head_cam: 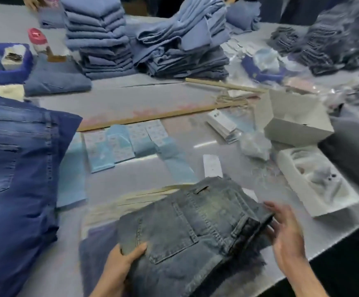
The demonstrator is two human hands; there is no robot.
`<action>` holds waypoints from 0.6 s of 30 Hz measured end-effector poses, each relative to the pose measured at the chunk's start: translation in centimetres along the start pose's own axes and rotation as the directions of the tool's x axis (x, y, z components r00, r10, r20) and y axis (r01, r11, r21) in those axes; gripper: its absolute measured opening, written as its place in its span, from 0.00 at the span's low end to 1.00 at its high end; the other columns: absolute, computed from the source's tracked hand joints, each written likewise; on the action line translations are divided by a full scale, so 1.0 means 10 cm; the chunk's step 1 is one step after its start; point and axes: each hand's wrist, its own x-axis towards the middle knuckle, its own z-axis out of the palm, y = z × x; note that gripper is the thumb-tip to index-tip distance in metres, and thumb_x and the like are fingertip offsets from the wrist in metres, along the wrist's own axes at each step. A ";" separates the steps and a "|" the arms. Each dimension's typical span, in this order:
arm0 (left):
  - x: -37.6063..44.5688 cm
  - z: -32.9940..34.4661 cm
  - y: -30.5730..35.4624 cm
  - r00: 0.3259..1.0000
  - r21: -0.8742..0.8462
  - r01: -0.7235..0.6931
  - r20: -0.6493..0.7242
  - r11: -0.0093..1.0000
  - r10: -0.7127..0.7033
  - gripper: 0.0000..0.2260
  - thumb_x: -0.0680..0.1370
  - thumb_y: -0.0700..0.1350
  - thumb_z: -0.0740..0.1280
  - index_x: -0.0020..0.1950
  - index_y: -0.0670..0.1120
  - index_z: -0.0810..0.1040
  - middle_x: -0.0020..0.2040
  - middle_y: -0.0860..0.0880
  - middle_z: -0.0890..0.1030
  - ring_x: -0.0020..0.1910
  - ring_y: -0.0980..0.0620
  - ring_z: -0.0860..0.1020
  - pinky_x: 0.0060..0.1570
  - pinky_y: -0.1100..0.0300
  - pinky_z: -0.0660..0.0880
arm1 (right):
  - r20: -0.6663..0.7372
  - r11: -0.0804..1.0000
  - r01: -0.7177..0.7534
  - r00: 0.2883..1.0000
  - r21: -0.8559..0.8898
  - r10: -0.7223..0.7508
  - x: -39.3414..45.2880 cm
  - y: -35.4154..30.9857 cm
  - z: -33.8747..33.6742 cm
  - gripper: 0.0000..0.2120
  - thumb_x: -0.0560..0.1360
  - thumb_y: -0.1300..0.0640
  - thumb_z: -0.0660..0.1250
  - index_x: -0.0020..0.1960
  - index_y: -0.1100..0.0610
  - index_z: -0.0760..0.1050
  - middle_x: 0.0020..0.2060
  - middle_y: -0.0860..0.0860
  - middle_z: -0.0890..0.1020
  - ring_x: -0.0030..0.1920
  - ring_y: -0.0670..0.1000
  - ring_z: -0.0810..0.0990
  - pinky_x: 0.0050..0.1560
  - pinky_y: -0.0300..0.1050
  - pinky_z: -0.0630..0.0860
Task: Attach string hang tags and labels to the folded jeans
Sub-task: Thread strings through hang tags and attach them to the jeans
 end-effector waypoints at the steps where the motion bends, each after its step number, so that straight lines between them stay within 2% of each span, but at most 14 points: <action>1: 0.02 0.00 -0.14 0.998 0.106 -0.016 -0.064 0.994 0.023 0.23 0.68 0.31 0.79 0.61 0.34 0.79 0.49 0.43 0.85 0.54 0.42 0.83 0.53 0.54 0.76 | -0.079 0.981 0.050 0.995 -0.185 -0.066 0.00 0.08 -0.12 0.13 0.83 0.50 0.62 0.50 0.50 0.85 0.55 0.59 0.84 0.55 0.58 0.83 0.48 0.49 0.79; 2: 0.03 0.02 -0.22 0.993 0.176 -0.007 -0.117 0.984 0.028 0.26 0.67 0.32 0.80 0.64 0.34 0.77 0.54 0.40 0.83 0.60 0.40 0.81 0.59 0.52 0.75 | -0.136 0.925 0.088 0.980 -0.369 -0.147 -0.02 0.18 -0.25 0.13 0.83 0.53 0.63 0.47 0.46 0.85 0.53 0.58 0.85 0.55 0.57 0.83 0.47 0.50 0.79; 3: 0.03 0.05 -0.26 0.987 0.199 -0.013 -0.152 0.980 0.044 0.30 0.67 0.32 0.81 0.67 0.34 0.75 0.59 0.38 0.81 0.63 0.40 0.79 0.64 0.49 0.73 | -0.130 0.877 0.106 0.974 -0.470 -0.187 -0.07 0.25 -0.33 0.14 0.82 0.55 0.64 0.46 0.42 0.84 0.51 0.56 0.85 0.54 0.55 0.83 0.49 0.48 0.79; 4: 0.02 0.10 -0.25 0.982 0.217 -0.029 -0.177 0.976 0.068 0.33 0.67 0.32 0.81 0.69 0.34 0.73 0.63 0.36 0.80 0.65 0.39 0.77 0.67 0.46 0.72 | -0.102 0.837 0.139 0.969 -0.529 -0.225 -0.09 0.28 -0.37 0.15 0.82 0.57 0.66 0.46 0.38 0.83 0.51 0.52 0.85 0.52 0.52 0.83 0.51 0.42 0.79; 6: 0.01 0.15 -0.26 0.964 0.271 -0.040 -0.241 0.962 0.108 0.33 0.67 0.33 0.81 0.69 0.36 0.70 0.65 0.36 0.78 0.65 0.40 0.77 0.67 0.44 0.71 | 0.012 0.716 0.288 0.931 -0.636 -0.364 -0.08 0.22 -0.29 0.14 0.80 0.54 0.66 0.49 0.34 0.79 0.52 0.42 0.81 0.51 0.45 0.82 0.49 0.28 0.76; 8: -0.03 0.24 -0.22 0.915 0.384 -0.013 -0.367 0.923 0.166 0.32 0.70 0.38 0.80 0.69 0.39 0.68 0.66 0.37 0.76 0.65 0.39 0.76 0.65 0.43 0.72 | 0.209 0.514 0.529 0.806 -0.675 -0.554 -0.02 0.07 -0.13 0.10 0.80 0.52 0.64 0.57 0.37 0.76 0.57 0.41 0.76 0.56 0.45 0.79 0.57 0.26 0.73; 9: -0.05 0.31 -0.16 0.871 0.501 -0.013 -0.420 0.865 0.257 0.30 0.72 0.40 0.78 0.70 0.41 0.69 0.67 0.37 0.75 0.64 0.38 0.75 0.64 0.42 0.72 | 0.318 0.405 0.618 0.737 -0.673 -0.596 0.01 0.03 -0.05 0.11 0.81 0.52 0.64 0.62 0.43 0.76 0.61 0.43 0.75 0.61 0.45 0.77 0.62 0.29 0.71; 10: -0.06 0.39 -0.09 0.800 0.618 -0.058 -0.441 0.784 0.406 0.26 0.74 0.42 0.74 0.70 0.42 0.70 0.66 0.36 0.74 0.63 0.36 0.74 0.63 0.40 0.72 | 0.424 0.295 0.666 0.694 -0.685 -0.582 0.06 0.03 0.02 0.15 0.82 0.52 0.64 0.68 0.48 0.74 0.66 0.45 0.72 0.67 0.46 0.73 0.67 0.32 0.68; 11: -0.05 0.47 -0.03 0.706 0.712 -0.149 -0.409 0.686 0.578 0.23 0.74 0.41 0.71 0.69 0.41 0.73 0.64 0.35 0.74 0.61 0.34 0.74 0.61 0.40 0.72 | 0.537 0.204 0.691 0.685 -0.694 -0.492 0.10 0.05 0.08 0.21 0.81 0.50 0.64 0.74 0.49 0.69 0.73 0.46 0.68 0.73 0.46 0.66 0.72 0.37 0.64; 12: -0.02 0.57 0.04 0.593 0.771 -0.260 -0.347 0.581 0.726 0.24 0.71 0.40 0.69 0.67 0.39 0.76 0.63 0.33 0.75 0.59 0.32 0.75 0.60 0.40 0.71 | 0.631 0.117 0.695 0.701 -0.710 -0.334 0.14 0.10 0.11 0.28 0.81 0.46 0.62 0.79 0.46 0.60 0.79 0.46 0.59 0.78 0.46 0.58 0.76 0.40 0.57; 13: 0.01 0.70 0.13 0.499 0.799 -0.366 -0.263 0.476 0.826 0.24 0.70 0.41 0.69 0.66 0.37 0.77 0.63 0.33 0.75 0.60 0.31 0.75 0.61 0.40 0.71 | 0.677 0.024 0.685 0.724 -0.728 -0.133 0.17 0.18 0.10 0.32 0.82 0.40 0.58 0.82 0.43 0.49 0.81 0.42 0.46 0.80 0.45 0.48 0.79 0.44 0.48; 14: 0.04 0.87 0.22 0.444 0.806 -0.451 -0.170 0.383 0.880 0.25 0.71 0.42 0.68 0.68 0.38 0.77 0.65 0.34 0.74 0.63 0.33 0.74 0.64 0.41 0.70 | 0.675 -0.055 0.677 0.736 -0.734 0.056 0.20 0.31 0.04 0.33 0.82 0.36 0.51 0.81 0.39 0.39 0.79 0.38 0.36 0.80 0.43 0.39 0.80 0.47 0.40; 15: 0.08 1.05 0.30 0.442 0.796 -0.515 -0.071 0.318 0.894 0.24 0.75 0.44 0.68 0.71 0.41 0.74 0.69 0.37 0.72 0.67 0.36 0.72 0.68 0.43 0.69 | 0.640 -0.069 0.659 0.746 -0.749 0.184 0.23 0.43 -0.05 0.31 0.82 0.35 0.47 0.79 0.37 0.35 0.76 0.34 0.31 0.79 0.41 0.34 0.79 0.48 0.35; 18: 0.24 1.64 0.36 0.594 0.766 -0.604 0.249 0.219 0.765 0.27 0.83 0.55 0.62 0.81 0.52 0.60 0.81 0.52 0.58 0.80 0.51 0.58 0.78 0.49 0.54 | 0.636 0.036 0.642 0.748 -0.766 0.192 0.33 0.57 -0.25 0.29 0.82 0.35 0.44 0.77 0.35 0.34 0.74 0.30 0.31 0.76 0.36 0.31 0.76 0.43 0.29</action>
